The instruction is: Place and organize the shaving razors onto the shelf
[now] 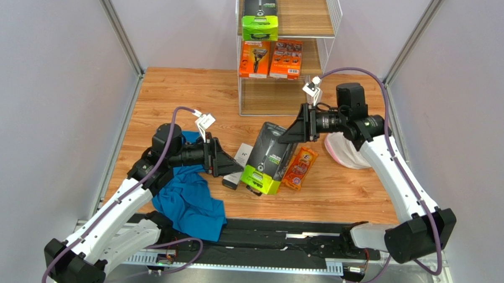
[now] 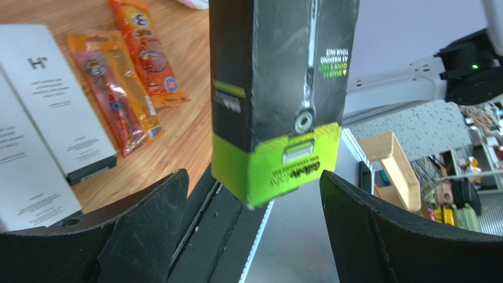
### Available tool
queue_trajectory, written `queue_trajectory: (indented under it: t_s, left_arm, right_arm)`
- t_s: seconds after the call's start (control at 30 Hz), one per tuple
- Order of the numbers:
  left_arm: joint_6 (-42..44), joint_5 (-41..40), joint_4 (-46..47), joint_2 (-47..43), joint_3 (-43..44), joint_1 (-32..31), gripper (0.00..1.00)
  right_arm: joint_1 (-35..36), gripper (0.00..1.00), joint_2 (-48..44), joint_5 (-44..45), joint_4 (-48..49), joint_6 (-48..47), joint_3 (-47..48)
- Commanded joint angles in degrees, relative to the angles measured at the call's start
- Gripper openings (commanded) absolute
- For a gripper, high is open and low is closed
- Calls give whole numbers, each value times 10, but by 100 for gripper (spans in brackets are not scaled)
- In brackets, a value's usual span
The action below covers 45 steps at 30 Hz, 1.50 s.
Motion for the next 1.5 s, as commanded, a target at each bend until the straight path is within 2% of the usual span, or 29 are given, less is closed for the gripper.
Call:
queue_trajectory:
  t_s: [0.0,0.13,0.3,0.9,1.13,1.23,1.27,1.33,1.37,1.47]
  left_arm:
    - [-9,73,96,-7,-13,0,91]
    - [-39,117,163,-9,-28,0,94]
    - [-126,168,311,7,-61,0,95]
    - [-131,236,308,-15,-56,-6,97]
    - [-128,251,307,-15,-54,-24,89]
    - [-126,255,308,-13,-53,-31,79]
    - [-125,256,307,-11,-53,-33,70]
    - [-125,257,307,-9,-52,-37,59]
    - [-125,257,307,-10,-52,-38,47]
    - [-124,255,304,-12,-52,-40,28]
  right_arm:
    - [27,0,-50,-79,54,33,-11]
    - [58,0,-68,-109,78,51,-24]
    - [96,0,-67,-104,71,47,-17]
    - [210,0,14,-84,60,33,69]
    - [242,0,46,-77,46,26,103]
    - [252,0,53,-70,44,26,111]
    - [254,0,55,-67,45,26,113]
    - [260,0,58,-63,43,28,114]
    - [262,0,61,-59,41,27,116]
    - [270,2,65,-44,38,26,118]
